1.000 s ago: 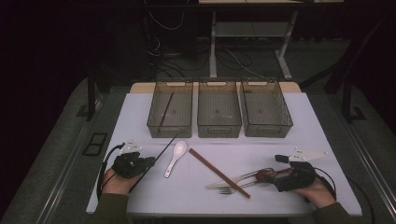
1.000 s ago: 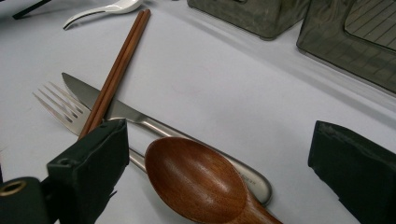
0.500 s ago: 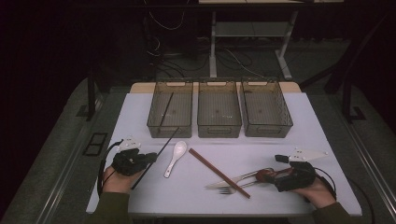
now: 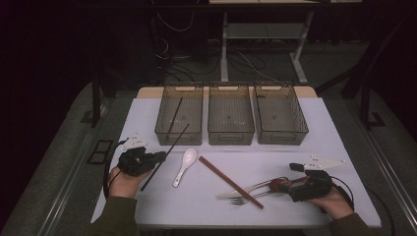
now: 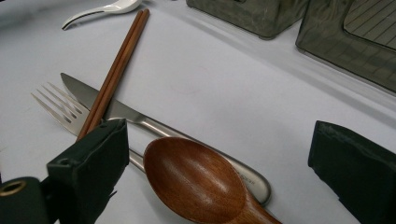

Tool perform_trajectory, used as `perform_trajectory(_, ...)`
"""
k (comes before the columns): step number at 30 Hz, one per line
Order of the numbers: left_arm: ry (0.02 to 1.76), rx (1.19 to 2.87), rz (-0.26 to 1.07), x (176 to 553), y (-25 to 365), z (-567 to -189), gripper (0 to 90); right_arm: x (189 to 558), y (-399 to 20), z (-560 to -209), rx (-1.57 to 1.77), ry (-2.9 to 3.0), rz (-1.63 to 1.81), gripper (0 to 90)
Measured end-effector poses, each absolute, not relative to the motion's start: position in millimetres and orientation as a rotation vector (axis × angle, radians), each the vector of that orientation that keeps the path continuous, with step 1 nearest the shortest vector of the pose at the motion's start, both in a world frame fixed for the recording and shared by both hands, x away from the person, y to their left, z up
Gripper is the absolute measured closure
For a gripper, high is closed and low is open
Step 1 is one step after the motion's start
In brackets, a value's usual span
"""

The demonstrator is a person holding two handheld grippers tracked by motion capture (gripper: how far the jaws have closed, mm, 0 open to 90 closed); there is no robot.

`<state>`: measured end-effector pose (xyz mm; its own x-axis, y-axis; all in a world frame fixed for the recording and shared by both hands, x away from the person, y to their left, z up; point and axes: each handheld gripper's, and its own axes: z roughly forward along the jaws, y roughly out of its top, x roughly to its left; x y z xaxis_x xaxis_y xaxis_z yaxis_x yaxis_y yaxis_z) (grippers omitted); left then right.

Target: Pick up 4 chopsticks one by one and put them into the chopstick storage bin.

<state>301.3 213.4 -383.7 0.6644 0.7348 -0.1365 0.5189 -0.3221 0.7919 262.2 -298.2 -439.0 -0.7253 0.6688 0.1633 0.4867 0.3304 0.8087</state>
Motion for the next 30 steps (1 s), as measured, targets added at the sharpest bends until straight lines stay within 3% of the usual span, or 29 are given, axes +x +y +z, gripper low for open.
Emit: perform_trajectory(30, 0.924, 1.984, 0.403, 374.3, 181.4, -324.0, 85.4, 262.1, -299.0, -438.6, 1.059, 2.389, 1.351, 5.0)
